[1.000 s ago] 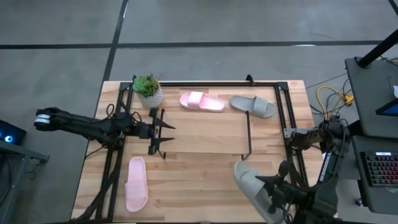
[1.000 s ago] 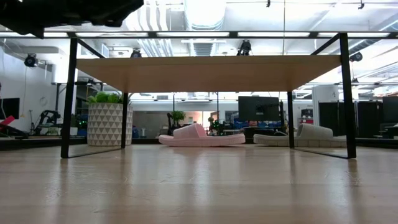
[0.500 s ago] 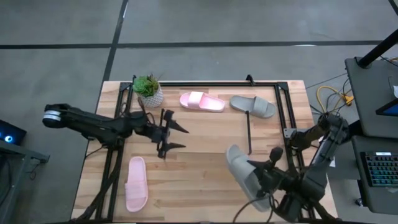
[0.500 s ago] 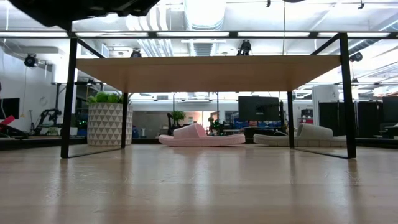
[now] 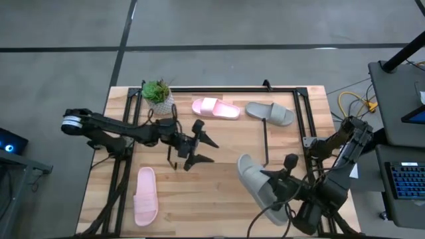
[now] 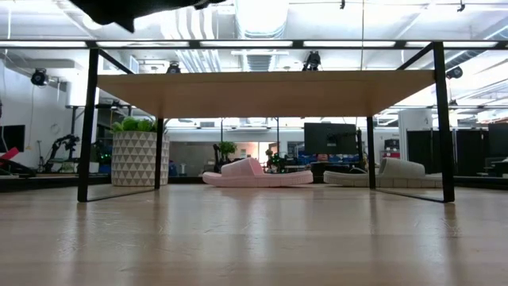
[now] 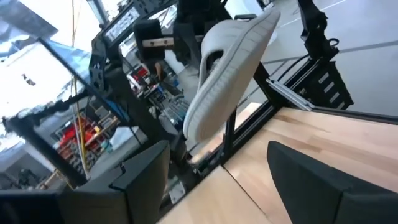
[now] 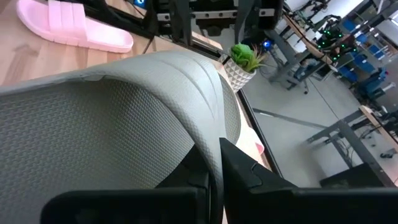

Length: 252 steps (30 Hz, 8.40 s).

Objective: Pick and place slides into the shelf
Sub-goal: Put the bottom gray slide on the shelf

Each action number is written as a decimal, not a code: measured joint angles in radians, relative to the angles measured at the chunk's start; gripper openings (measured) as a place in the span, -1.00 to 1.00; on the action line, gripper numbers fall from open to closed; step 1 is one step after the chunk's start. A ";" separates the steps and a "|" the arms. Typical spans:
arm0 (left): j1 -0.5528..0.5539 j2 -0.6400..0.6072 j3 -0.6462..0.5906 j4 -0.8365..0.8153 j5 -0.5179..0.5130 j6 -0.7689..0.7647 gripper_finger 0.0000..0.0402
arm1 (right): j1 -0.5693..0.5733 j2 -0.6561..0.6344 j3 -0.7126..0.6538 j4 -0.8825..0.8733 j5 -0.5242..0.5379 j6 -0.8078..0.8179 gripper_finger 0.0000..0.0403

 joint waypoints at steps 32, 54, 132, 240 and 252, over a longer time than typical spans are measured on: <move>-0.005 0.403 0.418 0.001 0.215 0.054 0.27 | -0.023 0.000 0.003 0.011 -0.021 -0.001 -0.94; -0.014 0.402 0.436 -0.010 0.236 0.087 -0.89 | -0.042 -0.002 0.003 0.010 -0.017 -0.008 -0.94; 0.012 -0.369 -0.157 -0.063 0.111 0.149 -0.90 | -0.085 -0.060 0.021 0.228 -0.023 -0.583 0.16; -0.067 -0.102 0.100 -0.269 -0.464 0.212 0.07 | -0.480 -0.053 -0.126 0.714 -0.180 -1.065 -0.78; -0.070 -0.074 0.108 -0.272 -0.508 0.204 0.43 | -0.493 -0.052 -0.131 0.739 -0.235 -1.074 -0.78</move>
